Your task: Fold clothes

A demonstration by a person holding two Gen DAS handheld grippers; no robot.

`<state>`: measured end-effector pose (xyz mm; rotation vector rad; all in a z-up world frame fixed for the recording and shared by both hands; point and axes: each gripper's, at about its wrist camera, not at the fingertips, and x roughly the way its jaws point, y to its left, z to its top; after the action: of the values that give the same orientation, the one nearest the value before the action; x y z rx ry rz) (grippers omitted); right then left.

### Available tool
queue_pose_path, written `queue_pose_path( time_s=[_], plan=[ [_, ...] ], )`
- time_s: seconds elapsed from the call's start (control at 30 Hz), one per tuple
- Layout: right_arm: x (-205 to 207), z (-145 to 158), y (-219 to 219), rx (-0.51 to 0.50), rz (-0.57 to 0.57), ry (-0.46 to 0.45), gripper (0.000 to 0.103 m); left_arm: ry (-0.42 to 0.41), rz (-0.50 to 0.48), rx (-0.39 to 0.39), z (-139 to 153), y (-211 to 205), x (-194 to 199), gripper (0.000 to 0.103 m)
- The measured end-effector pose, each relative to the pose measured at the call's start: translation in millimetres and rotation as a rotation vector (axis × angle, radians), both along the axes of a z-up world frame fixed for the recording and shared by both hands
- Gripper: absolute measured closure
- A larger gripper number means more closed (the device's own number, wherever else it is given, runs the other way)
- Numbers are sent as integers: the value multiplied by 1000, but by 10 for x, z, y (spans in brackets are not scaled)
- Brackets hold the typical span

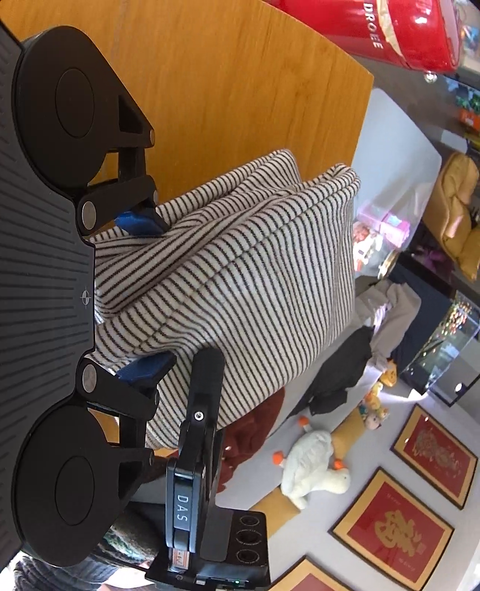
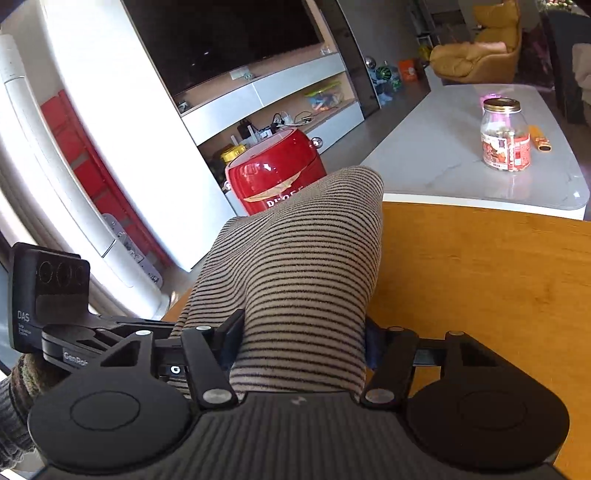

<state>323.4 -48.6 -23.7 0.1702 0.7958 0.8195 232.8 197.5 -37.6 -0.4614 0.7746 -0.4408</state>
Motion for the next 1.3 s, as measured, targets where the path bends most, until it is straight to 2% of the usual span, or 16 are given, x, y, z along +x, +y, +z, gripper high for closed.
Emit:
queue_pose_path(
  time_s=[0.13, 0.33, 0.4, 0.5, 0.6, 0.7, 0.73, 0.8, 0.83, 0.9, 0.97, 1.03, 1.07, 1.13, 1.2, 1.3],
  plan=[
    [225, -103, 113, 56, 48, 42, 40, -11, 20, 69, 74, 94, 88, 34],
    [167, -92, 420, -26, 107, -47, 38, -145, 149, 191, 572, 384, -130, 32],
    [138, -68, 449, -48, 102, -65, 38, -211, 173, 183, 773, 433, -143, 26],
    [10, 8, 510, -106, 94, -122, 38, -247, 100, 147, 917, 322, 97, 22],
    [-183, 124, 577, -167, 106, -196, 36, -183, 59, 228, 748, 173, 521, 24],
    [-441, 245, 558, -228, 78, -328, 32, -53, 82, 120, 435, 332, 773, 20],
    [-538, 280, 555, -254, 64, -395, 32, -38, 91, 85, 369, 394, 776, 22],
    [-733, 346, 566, -311, 33, -541, 32, -39, 107, 63, 287, 473, 743, 35],
    [-791, 388, 588, -299, 55, -557, 33, -48, 109, 69, 273, 483, 718, 35],
    [-888, 475, 634, -258, 117, -561, 41, -58, 111, 79, 259, 488, 692, 35],
    [-924, 461, 748, -199, 200, -443, 47, -69, 107, 93, 242, 480, 700, 34],
    [-963, 255, 949, -233, 253, -377, 51, -82, 109, 109, 212, 462, 716, 33],
    [-984, 145, 1051, -254, 278, -347, 48, -89, 113, 115, 195, 456, 717, 33],
    [-1151, -11, 1171, -305, 293, -449, 33, -99, 124, 125, 180, 446, 707, 33],
    [-1262, -26, 1235, -342, 296, -493, 32, -112, 135, 137, 179, 439, 681, 33],
    [-1230, 153, 1082, -286, 291, -434, 32, -130, 146, 164, 232, 426, 612, 33]
  ],
)
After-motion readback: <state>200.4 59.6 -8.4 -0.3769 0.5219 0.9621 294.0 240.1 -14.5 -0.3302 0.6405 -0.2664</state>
